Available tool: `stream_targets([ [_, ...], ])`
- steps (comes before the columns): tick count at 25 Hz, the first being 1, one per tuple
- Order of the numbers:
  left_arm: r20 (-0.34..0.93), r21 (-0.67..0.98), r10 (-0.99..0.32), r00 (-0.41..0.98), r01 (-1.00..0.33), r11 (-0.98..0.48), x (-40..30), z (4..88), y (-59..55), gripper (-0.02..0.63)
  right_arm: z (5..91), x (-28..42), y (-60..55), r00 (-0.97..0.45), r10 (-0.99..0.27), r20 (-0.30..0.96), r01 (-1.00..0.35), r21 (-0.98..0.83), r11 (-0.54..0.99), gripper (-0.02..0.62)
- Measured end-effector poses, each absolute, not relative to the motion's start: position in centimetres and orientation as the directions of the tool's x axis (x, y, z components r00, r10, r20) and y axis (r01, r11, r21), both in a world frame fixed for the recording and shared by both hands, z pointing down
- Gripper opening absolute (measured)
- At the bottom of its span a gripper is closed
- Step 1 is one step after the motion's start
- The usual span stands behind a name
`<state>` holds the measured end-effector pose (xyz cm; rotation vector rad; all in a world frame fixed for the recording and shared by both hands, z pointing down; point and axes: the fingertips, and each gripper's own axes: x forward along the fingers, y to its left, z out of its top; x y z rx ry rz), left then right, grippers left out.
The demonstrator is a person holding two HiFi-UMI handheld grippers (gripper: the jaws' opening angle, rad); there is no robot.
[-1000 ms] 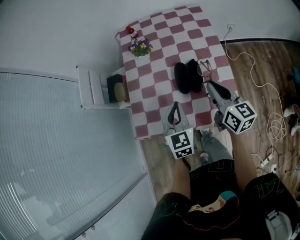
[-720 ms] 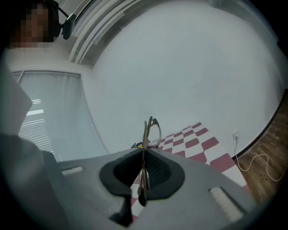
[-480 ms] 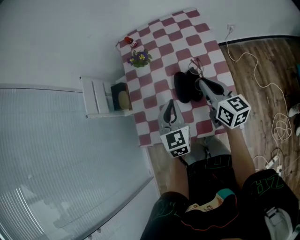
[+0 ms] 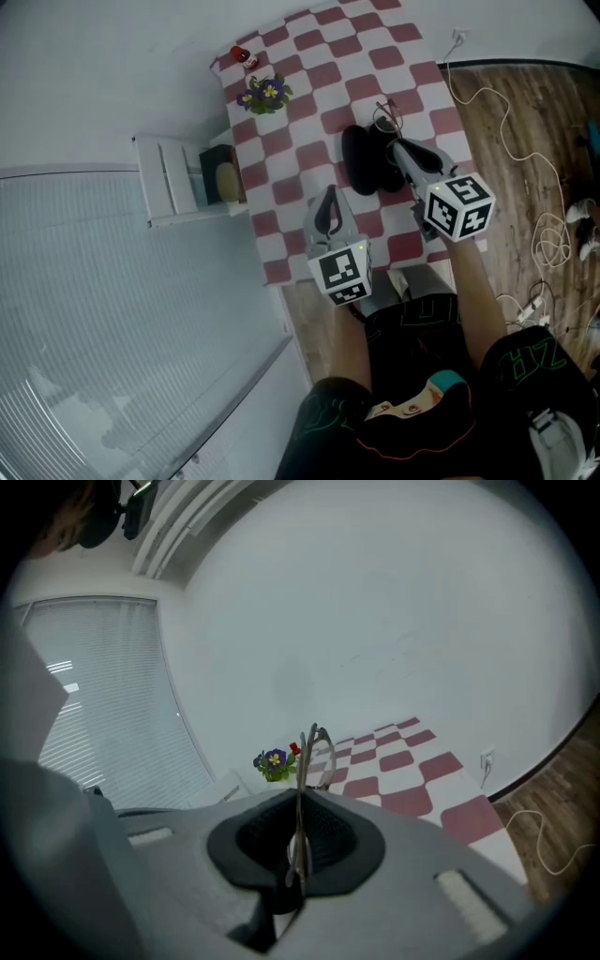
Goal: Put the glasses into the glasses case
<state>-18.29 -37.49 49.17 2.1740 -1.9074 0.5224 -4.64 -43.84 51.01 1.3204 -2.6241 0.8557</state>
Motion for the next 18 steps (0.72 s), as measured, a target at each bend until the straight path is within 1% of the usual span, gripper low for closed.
stream_targets([
  [8, 0.416, -0.043, -0.897, 0.148, -0.982, -0.182, -18.8, 51.6, -39.7, 0.009, 53.6, -5.7, -44.7, -0.602, -0.691, 0.4, -0.793, -0.401, 0.459, 0.02],
  [18, 0.471, 0.018, -0.862, 0.187, -0.979, -0.203, -19.2, 55.6, -40.3, 0.009, 58.2, -6.2, -43.9, -0.551, -0.65, 0.523, -0.832, -0.397, 0.387, 0.02],
])
